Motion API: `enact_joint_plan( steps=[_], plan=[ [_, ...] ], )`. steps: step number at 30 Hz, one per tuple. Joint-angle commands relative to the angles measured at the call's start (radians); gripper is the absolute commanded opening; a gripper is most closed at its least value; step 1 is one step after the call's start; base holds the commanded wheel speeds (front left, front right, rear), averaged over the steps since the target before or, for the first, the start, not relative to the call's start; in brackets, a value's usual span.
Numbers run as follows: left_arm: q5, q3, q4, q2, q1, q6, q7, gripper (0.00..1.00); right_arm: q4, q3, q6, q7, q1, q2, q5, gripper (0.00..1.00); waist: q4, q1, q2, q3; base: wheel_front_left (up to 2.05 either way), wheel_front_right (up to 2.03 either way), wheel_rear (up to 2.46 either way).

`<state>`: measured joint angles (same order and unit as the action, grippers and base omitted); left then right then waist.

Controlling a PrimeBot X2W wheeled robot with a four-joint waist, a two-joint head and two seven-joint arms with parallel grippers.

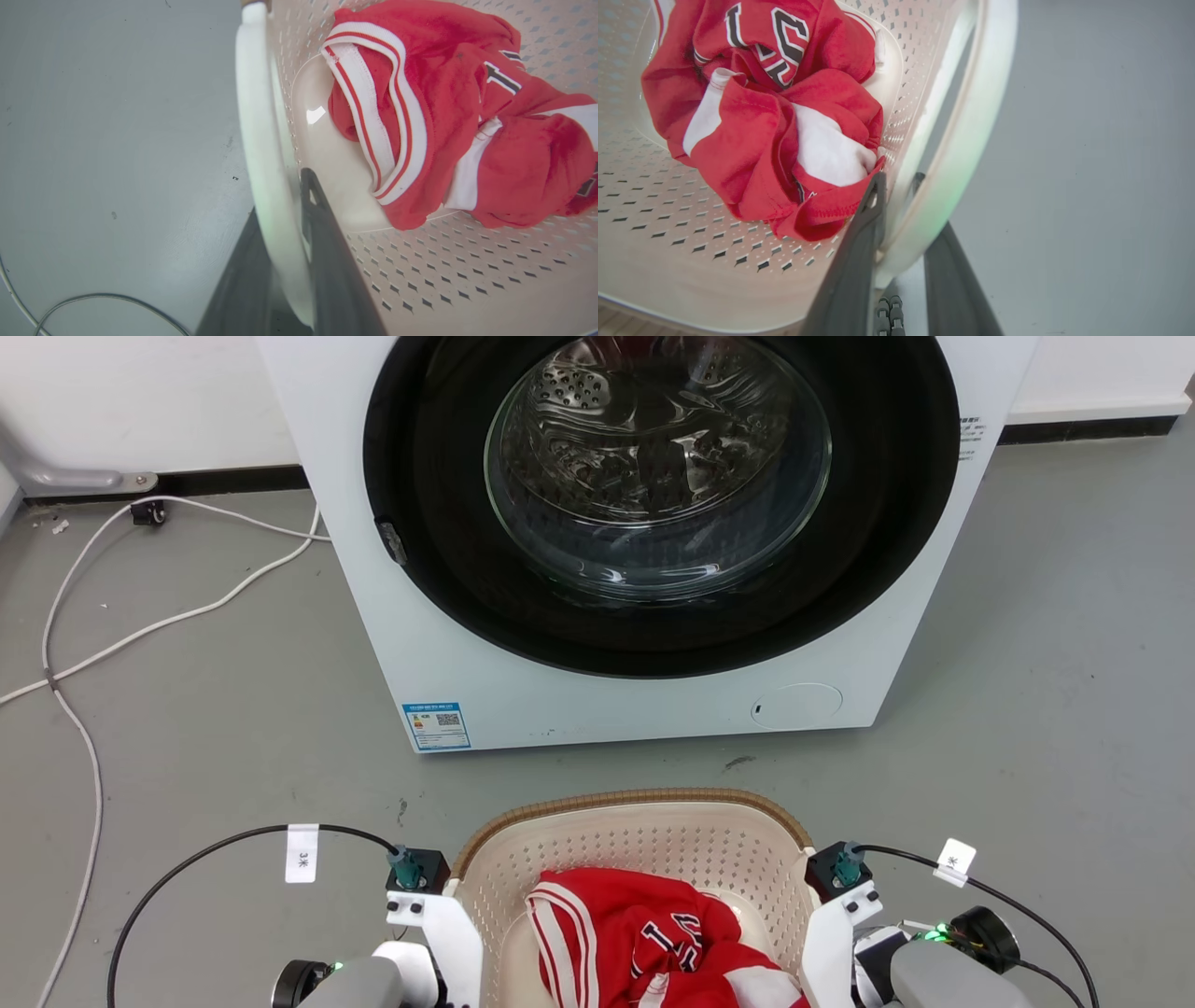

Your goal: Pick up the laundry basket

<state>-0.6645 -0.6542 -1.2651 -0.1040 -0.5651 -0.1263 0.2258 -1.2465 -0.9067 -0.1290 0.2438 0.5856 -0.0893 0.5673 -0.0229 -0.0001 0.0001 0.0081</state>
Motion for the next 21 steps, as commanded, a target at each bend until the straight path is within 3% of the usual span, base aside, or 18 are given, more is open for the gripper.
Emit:
enact_joint_plan(
  steps=[1,21],
  plan=[
    [-0.003,-0.006,0.009,-0.001,-0.005,-0.006,-0.013,0.0,0.004,-0.016,-0.003,0.001,-0.004,-0.001,0.004,0.0,0.0,0.0001,-0.0001,0.001,0.0,0.0,0.0],
    [-0.043,-0.044,-0.003,-0.002,-0.02,-0.006,-0.031,0.0,-0.003,-0.114,-0.003,-0.011,0.017,-0.013,0.106,0.0,-0.001,0.0001,-0.0001,0.006,0.0,0.0,0.0]
  ],
)
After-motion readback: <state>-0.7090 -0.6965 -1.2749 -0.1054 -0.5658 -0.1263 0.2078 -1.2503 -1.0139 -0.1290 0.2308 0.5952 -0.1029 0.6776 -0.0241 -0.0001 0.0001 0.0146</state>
